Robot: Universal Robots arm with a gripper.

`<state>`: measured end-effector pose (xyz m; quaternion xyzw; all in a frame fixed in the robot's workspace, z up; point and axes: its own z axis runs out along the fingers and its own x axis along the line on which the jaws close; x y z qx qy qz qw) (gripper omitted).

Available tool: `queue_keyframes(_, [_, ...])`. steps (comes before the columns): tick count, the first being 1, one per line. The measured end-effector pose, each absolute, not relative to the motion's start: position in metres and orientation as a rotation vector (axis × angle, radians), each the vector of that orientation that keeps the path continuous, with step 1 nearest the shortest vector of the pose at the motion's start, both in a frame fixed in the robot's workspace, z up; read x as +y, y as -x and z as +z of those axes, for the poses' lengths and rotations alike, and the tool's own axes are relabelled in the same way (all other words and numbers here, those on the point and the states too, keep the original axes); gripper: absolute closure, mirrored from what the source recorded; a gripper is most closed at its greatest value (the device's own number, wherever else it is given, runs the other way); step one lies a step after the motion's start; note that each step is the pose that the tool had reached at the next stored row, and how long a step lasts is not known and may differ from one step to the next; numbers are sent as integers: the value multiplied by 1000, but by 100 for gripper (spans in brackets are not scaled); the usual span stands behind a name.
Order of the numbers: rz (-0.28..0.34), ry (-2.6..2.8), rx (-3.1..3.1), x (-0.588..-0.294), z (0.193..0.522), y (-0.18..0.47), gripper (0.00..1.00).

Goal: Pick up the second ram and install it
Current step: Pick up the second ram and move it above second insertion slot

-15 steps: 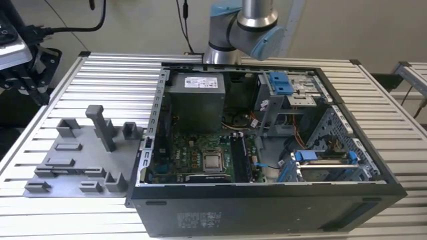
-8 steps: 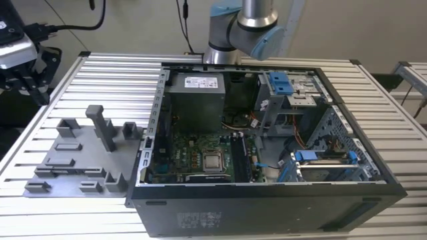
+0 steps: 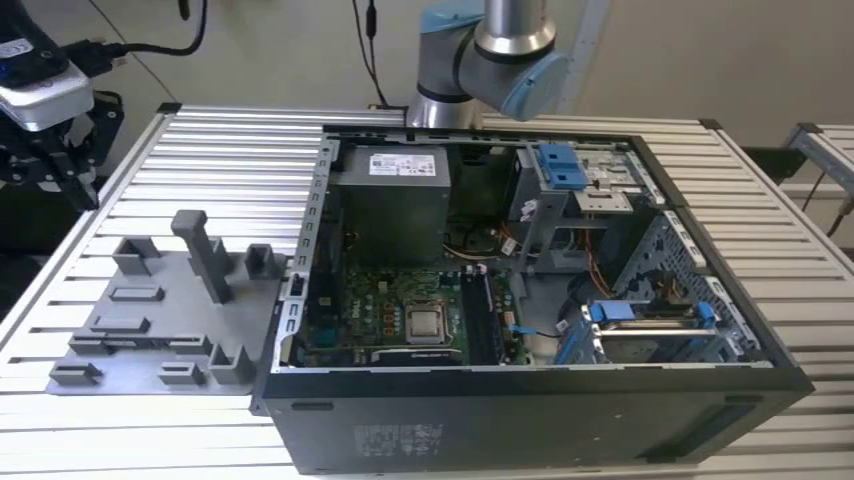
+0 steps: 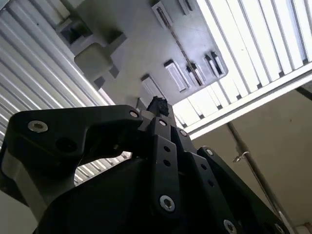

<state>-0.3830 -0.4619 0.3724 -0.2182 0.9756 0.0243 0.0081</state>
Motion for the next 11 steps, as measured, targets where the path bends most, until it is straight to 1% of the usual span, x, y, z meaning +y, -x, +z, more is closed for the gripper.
queue_keyframes(11, [77, 950, 2981, -462, 372, 383, 89])
